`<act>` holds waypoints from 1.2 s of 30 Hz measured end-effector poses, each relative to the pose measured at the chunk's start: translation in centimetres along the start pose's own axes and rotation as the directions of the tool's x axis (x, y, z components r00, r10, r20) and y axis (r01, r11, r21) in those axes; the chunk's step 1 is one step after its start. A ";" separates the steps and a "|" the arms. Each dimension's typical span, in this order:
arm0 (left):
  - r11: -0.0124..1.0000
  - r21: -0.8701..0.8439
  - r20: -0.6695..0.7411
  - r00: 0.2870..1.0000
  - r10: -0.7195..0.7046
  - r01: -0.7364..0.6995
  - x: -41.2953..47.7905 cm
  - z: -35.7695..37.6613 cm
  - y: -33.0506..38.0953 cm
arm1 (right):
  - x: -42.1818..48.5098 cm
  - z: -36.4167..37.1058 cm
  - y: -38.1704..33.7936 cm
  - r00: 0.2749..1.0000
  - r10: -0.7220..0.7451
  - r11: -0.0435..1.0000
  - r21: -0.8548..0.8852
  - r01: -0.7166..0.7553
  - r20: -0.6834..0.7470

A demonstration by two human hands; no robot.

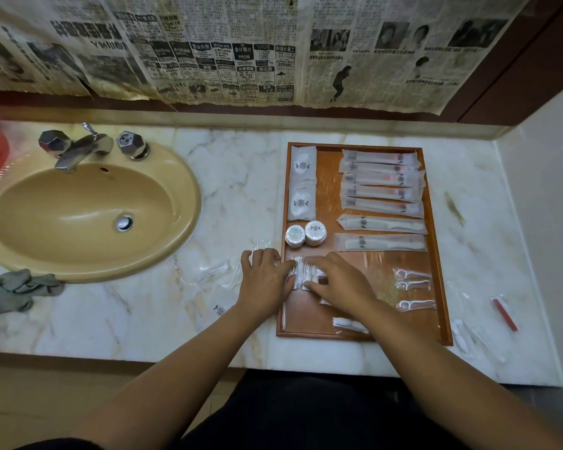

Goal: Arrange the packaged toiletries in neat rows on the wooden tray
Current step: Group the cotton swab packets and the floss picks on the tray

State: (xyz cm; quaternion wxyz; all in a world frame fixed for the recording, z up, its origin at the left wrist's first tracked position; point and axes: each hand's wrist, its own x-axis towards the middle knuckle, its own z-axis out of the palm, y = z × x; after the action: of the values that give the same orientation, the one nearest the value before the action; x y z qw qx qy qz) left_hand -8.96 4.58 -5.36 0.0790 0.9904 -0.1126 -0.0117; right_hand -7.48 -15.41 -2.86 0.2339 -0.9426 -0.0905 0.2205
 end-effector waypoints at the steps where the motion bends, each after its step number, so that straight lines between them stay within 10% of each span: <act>1: 1.000 -0.007 -0.002 1.000 -0.004 0.004 0.0 0.0 0.0 | -0.2 -0.2 -0.1 1.000 0.018 0.994 0.108 -0.018 -0.002; 8: 0.976 -0.164 0.042 0.989 -0.140 0.145 -0.4 -0.7 0.0 | -1.6 -2.5 -0.9 0.956 0.274 0.594 0.762 -0.257 0.108; 14: 0.944 -0.304 0.096 0.990 -0.101 0.126 -1.6 -1.4 -1.2 | -2.3 -1.5 0.2 0.971 0.217 0.805 0.545 -0.235 0.097; 23: 0.964 -0.221 0.152 0.982 -0.113 0.145 -3.8 -2.2 -0.5 | -2.6 0.7 -1.7 0.927 0.245 0.813 0.461 -0.356 0.283; 36: 0.876 -0.169 0.250 0.879 -0.406 0.452 -3.3 -2.7 1.2 | -3.3 1.8 -2.4 0.934 0.313 0.883 0.311 -0.352 0.172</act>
State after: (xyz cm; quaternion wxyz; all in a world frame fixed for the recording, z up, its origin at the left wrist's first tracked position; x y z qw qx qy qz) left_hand -12.32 4.60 -2.44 0.1726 0.9686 0.1054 -0.1447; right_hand -11.43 -13.48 -1.86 0.3443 -0.8756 0.0981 0.3243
